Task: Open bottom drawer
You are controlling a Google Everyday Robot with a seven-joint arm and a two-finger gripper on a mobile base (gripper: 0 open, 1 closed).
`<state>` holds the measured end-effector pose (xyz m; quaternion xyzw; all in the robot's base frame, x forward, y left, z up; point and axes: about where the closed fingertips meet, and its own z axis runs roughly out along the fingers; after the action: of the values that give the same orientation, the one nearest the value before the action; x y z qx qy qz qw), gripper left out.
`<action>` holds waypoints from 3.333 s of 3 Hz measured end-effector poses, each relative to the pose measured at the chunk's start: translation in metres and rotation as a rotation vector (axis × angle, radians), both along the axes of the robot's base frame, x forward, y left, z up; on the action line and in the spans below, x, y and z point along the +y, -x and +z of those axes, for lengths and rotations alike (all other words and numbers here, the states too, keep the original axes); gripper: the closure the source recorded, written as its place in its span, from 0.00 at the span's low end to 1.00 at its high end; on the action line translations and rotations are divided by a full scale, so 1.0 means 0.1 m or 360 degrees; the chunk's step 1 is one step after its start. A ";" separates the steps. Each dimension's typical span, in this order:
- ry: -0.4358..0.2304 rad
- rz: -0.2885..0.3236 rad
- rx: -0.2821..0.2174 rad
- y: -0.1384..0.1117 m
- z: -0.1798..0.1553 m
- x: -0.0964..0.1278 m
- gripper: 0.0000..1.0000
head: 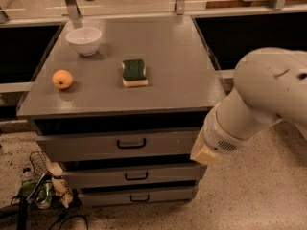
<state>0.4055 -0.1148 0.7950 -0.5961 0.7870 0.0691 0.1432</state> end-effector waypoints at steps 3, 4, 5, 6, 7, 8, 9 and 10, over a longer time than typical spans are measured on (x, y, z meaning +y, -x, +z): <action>0.0115 0.0081 0.0185 0.25 -0.83 0.03 1.00; 0.0021 0.0005 0.0199 0.32 -0.96 0.06 1.00; -0.0201 -0.0137 0.0255 0.41 -1.39 0.29 1.00; -0.0314 -0.0136 0.0269 0.38 -1.61 0.52 1.00; -0.0384 -0.0055 0.0289 0.36 -1.81 0.76 1.00; -0.0430 0.0047 0.0342 0.34 -2.04 0.99 1.00; -0.0434 0.0044 0.0341 0.35 -2.04 0.99 1.00; -0.0471 -0.0037 0.0321 0.35 -2.21 0.99 1.00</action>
Offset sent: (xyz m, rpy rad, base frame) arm -0.0346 0.0035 -0.1293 -0.1078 0.1951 0.0855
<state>0.3704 -0.0158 0.5739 -0.5494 0.7854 0.2421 0.1505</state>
